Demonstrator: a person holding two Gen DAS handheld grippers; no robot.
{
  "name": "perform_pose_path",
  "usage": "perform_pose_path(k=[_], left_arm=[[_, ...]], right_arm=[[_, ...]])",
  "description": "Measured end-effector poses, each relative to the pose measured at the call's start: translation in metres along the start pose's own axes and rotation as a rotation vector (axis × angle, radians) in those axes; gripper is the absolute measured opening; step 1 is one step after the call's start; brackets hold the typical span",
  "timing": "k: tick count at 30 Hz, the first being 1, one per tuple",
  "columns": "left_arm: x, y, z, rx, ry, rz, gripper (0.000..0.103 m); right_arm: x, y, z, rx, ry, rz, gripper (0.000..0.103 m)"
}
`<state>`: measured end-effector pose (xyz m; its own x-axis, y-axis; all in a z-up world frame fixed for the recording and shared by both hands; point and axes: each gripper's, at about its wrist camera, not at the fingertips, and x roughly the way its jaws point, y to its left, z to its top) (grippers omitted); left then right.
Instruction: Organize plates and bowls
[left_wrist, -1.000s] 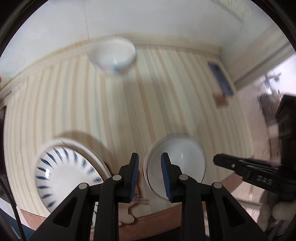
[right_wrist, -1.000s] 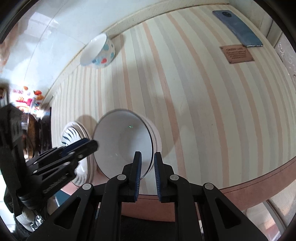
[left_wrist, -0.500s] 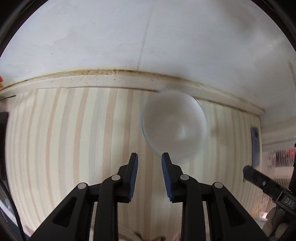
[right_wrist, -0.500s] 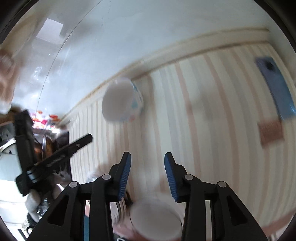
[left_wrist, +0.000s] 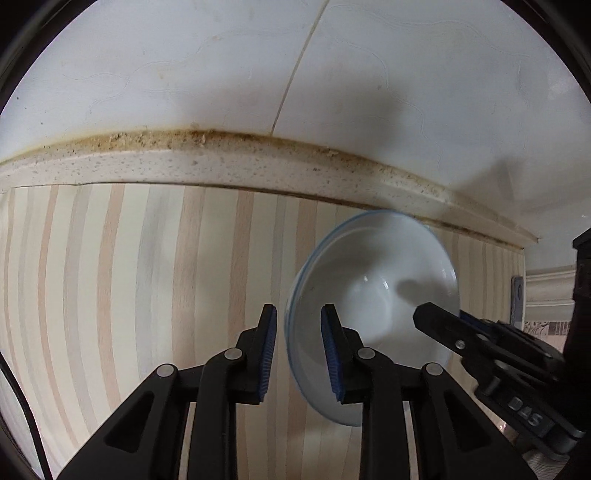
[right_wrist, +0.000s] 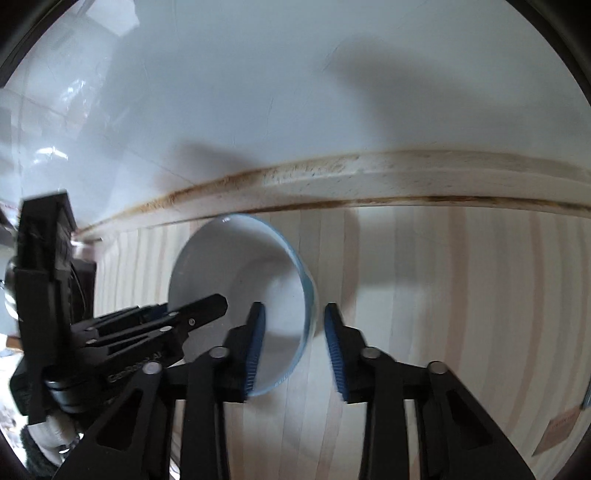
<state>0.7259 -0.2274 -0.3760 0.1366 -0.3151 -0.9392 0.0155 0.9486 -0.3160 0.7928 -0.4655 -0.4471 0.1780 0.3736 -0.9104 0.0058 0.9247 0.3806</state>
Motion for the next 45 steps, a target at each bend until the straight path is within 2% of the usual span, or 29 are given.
perform_pose_path(k=[2, 4, 12, 20, 27, 35, 45], left_arm=[[-0.003, -0.001, 0.000, 0.015, -0.004, 0.012, 0.022], [-0.002, -0.003, 0.000, 0.031, -0.003, 0.026, 0.022], [-0.018, -0.004, -0.003, 0.019, -0.021, 0.036, 0.022], [-0.053, -0.029, -0.030, 0.062, -0.046, 0.046, 0.022], [-0.081, -0.055, -0.073, 0.117, -0.047, 0.038, 0.022], [-0.103, -0.075, -0.122, 0.197, -0.041, 0.033, 0.022], [-0.096, -0.100, -0.184, 0.280, 0.012, 0.028, 0.022]], right_arm=[[0.002, -0.002, 0.000, 0.002, -0.007, -0.013, 0.016], [0.003, -0.006, 0.001, 0.015, -0.013, -0.008, 0.014], [-0.006, -0.005, -0.003, 0.019, -0.016, -0.006, 0.011], [-0.054, 0.005, -0.021, 0.018, -0.050, 0.012, 0.012], [-0.101, 0.009, -0.063, 0.037, -0.074, 0.019, 0.012], [-0.141, 0.010, -0.134, 0.082, -0.088, 0.019, 0.012], [-0.164, -0.011, -0.220, 0.163, -0.079, 0.022, 0.011]])
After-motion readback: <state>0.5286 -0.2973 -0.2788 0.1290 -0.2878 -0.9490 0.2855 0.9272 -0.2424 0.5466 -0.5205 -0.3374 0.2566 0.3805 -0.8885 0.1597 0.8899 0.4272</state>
